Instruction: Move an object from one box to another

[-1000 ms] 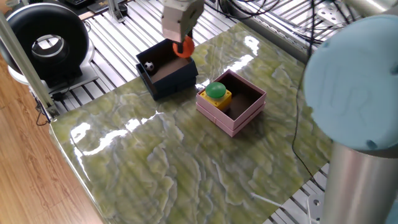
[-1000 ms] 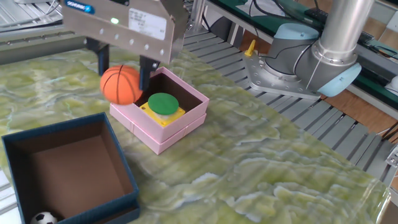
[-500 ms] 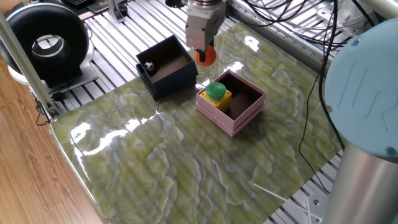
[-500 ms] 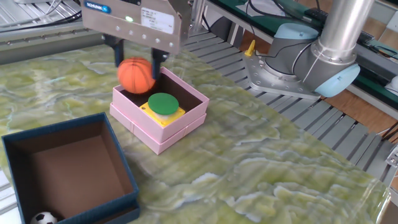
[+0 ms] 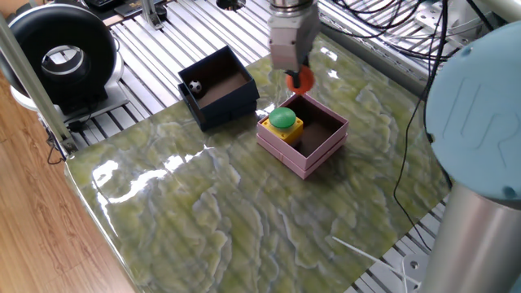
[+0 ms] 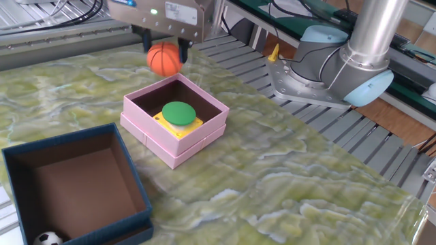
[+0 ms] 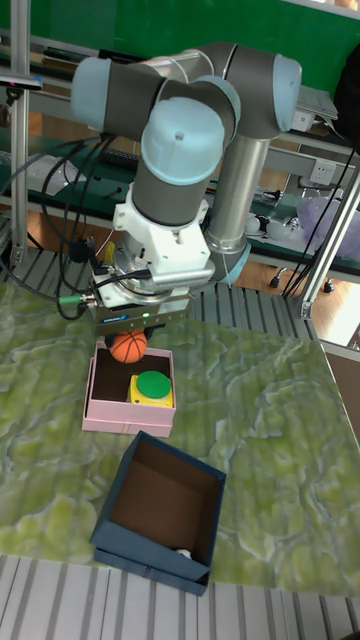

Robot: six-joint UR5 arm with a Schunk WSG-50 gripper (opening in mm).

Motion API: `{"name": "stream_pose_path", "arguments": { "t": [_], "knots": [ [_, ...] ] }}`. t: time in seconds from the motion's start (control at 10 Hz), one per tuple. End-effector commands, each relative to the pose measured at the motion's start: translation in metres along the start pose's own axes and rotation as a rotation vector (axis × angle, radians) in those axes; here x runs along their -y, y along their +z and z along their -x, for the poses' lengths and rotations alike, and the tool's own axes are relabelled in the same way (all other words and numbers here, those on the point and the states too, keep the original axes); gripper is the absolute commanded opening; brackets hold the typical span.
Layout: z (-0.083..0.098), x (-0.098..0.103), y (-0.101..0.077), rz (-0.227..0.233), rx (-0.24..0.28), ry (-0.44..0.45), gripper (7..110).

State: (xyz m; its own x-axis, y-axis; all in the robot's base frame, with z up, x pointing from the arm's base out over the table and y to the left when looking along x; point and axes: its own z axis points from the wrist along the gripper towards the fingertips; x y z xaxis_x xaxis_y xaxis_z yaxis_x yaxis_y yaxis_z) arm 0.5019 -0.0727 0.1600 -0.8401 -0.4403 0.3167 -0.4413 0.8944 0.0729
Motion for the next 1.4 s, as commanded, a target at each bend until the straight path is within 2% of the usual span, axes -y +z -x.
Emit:
{"name": "stream_pose_path", "arguments": {
  "t": [0.0, 0.1, 0.2, 0.4, 0.6, 0.9, 1.1, 1.2, 1.3],
  "knots": [
    [-0.024, -0.002, 0.006, 0.037, -0.077, -0.006, 7],
    [-0.016, -0.011, 0.013, 0.088, -0.056, -0.008, 7],
    [-0.010, -0.013, 0.018, 0.107, -0.045, 0.002, 7],
    [-0.002, -0.007, 0.028, 0.097, -0.039, -0.007, 7],
    [-0.006, -0.006, 0.030, 0.090, -0.061, -0.006, 7],
    [0.000, -0.003, 0.037, 0.050, -0.068, 0.018, 7],
    [0.005, -0.001, 0.039, 0.042, -0.053, 0.013, 7],
    [0.011, 0.007, 0.042, 0.015, -0.033, -0.001, 7],
    [0.013, 0.011, 0.044, -0.001, -0.026, -0.013, 22]
  ]
}}
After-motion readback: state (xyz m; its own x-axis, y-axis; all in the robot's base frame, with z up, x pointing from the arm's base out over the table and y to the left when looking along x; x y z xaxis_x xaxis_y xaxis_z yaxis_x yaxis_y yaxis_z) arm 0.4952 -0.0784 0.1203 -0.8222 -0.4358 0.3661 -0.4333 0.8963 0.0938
